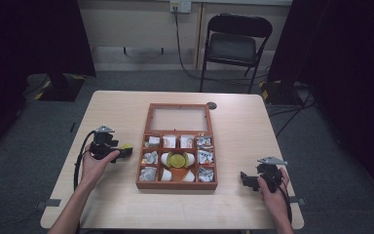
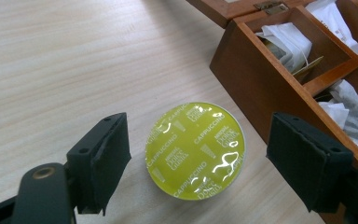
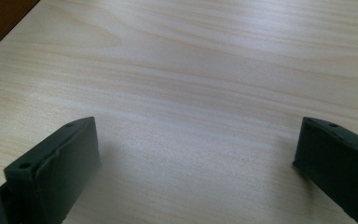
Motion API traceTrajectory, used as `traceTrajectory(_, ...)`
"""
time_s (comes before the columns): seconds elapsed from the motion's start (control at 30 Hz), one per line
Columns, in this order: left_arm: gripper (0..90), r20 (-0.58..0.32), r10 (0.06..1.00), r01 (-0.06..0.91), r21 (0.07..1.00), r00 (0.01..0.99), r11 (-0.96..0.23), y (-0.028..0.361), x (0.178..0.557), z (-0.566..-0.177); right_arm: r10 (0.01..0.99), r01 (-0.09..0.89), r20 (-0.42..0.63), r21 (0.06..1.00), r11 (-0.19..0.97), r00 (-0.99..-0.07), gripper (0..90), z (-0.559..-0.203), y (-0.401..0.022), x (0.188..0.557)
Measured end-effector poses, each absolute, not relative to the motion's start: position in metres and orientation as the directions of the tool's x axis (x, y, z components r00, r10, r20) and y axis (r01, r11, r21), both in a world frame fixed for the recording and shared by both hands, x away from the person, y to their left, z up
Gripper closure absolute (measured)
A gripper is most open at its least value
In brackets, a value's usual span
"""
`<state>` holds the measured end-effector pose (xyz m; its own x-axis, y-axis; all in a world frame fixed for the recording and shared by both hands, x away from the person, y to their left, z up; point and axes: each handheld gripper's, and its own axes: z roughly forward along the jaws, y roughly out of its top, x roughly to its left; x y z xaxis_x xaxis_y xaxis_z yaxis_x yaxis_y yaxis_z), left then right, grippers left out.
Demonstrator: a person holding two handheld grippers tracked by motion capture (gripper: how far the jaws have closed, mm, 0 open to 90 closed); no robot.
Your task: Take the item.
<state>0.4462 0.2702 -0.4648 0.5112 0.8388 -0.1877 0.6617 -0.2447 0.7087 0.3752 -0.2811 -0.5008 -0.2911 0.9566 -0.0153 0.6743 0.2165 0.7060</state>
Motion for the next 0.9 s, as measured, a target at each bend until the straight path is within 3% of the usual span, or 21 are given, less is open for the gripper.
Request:
traceTrajectory(0.33,20.5,-0.193,0.840,0.649,0.727,0.507,-0.224,0.272,0.437,-0.456,0.956,0.674,-0.016,0.706,0.217,-0.292,0.0,-0.501,-0.281,0.375)
traceTrajectory(0.9,19.5,-0.116,0.850,0.599,0.758,0.514,-0.258,0.292,0.397,-0.432,0.956,0.674,-0.016,0.706,0.218,-0.292,0.0,-0.501,-0.281,0.375)
